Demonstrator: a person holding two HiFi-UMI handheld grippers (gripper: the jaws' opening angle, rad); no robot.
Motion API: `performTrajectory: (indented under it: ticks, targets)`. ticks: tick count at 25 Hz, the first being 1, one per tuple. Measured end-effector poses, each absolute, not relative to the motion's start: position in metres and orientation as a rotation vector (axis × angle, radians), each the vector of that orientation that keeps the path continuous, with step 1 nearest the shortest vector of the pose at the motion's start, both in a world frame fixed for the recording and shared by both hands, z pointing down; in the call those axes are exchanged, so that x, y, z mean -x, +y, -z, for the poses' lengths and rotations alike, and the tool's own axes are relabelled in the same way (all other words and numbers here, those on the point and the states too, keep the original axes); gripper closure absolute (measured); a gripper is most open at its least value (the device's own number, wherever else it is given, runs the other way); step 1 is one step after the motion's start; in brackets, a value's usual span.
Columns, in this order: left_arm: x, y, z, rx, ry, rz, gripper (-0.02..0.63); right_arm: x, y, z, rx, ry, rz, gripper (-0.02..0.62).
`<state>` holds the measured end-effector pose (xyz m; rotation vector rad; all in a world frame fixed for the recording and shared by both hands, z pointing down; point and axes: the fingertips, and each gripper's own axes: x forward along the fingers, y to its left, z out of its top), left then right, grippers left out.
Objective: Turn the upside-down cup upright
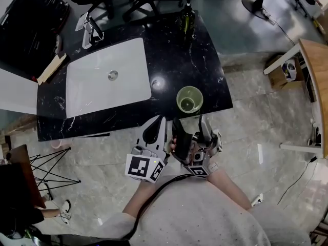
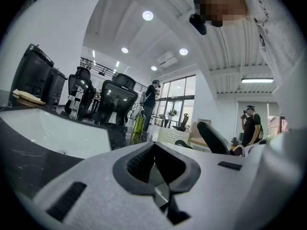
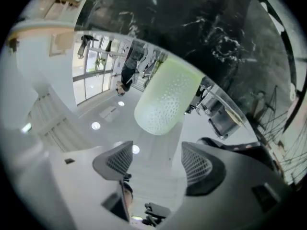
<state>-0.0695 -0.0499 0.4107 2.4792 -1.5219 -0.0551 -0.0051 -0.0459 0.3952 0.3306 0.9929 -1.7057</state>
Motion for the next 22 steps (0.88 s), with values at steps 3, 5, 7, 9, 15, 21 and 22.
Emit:
performTrajectory:
  ticks: [3, 5, 7, 9, 15, 21, 22]
  targets:
    - [0.065, -0.048, -0.408, -2.488, -1.511, 0.066, 0.599, 0.011, -0.031, -0.383, -0.301, 1.267, 1.719, 0.281]
    - [0.061, -0.047, -0.407, -2.494, -1.505, 0.072, 0.599, 0.013, -0.022, -0.374, -0.258, 1.476, 1.711, 0.325]
    - [0.058, -0.046, -0.406, -2.499, -1.499, 0.079, 0.598, 0.015, -0.010, -0.374, -0.207, 1.684, 1.698, 0.434]
    - [0.056, -0.046, -0.403, -2.505, -1.497, 0.085, 0.599, 0.017, -0.001, -0.372, -0.149, 1.889, 1.666, 0.504]
    - [0.050, -0.044, -0.400, -2.520, -1.495, 0.091, 0.599, 0.022, 0.008, -0.373, 0.139, 2.499, 1.387, 0.575]
    - [0.048, -0.044, -0.398, -2.523, -1.495, 0.110, 0.598, 0.025, 0.004, -0.367, 0.476, 2.877, 0.885, 0.581]
    - [0.047, -0.045, -0.397, -2.524, -1.495, 0.115, 0.599, 0.024, 0.002, -0.365, 0.511, 2.899, 0.825, 0.581]
